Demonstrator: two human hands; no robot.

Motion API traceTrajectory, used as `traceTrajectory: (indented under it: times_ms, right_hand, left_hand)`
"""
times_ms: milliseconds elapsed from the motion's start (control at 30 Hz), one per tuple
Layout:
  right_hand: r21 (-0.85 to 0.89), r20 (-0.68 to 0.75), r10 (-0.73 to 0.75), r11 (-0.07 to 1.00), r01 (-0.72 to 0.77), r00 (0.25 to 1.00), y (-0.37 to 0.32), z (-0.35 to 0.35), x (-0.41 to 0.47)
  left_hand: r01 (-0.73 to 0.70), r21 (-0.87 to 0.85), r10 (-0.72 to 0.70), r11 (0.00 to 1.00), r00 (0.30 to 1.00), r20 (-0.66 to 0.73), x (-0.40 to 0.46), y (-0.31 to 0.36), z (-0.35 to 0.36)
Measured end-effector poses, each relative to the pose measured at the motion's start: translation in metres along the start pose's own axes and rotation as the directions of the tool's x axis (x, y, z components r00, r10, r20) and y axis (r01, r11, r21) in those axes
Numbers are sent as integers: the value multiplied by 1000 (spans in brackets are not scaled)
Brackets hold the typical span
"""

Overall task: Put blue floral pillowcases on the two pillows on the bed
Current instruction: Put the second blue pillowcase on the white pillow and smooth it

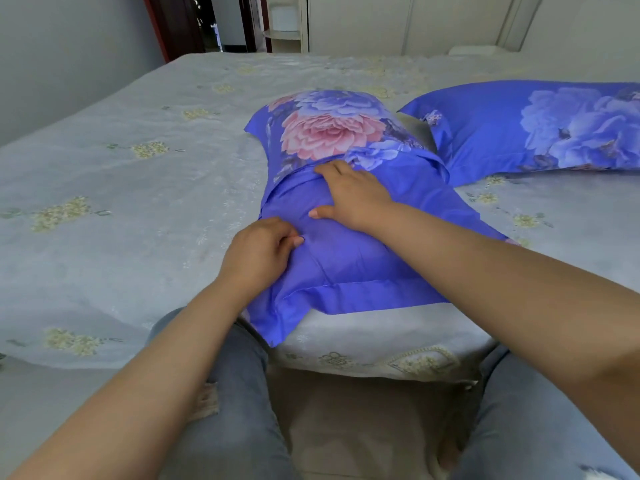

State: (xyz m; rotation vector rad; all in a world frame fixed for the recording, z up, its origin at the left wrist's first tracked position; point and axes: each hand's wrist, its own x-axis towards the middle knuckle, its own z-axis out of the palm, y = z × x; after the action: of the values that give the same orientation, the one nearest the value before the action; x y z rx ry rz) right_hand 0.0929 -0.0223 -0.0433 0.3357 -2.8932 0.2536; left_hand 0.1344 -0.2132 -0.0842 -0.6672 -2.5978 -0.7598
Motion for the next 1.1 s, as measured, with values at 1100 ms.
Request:
traceTrajectory:
  times_ms: [1100]
  right_hand:
    - [757,-76,570,566,-325,818,-4,28,-71]
  left_hand:
    - [724,-429,-547,540,689,475,4,-10,5]
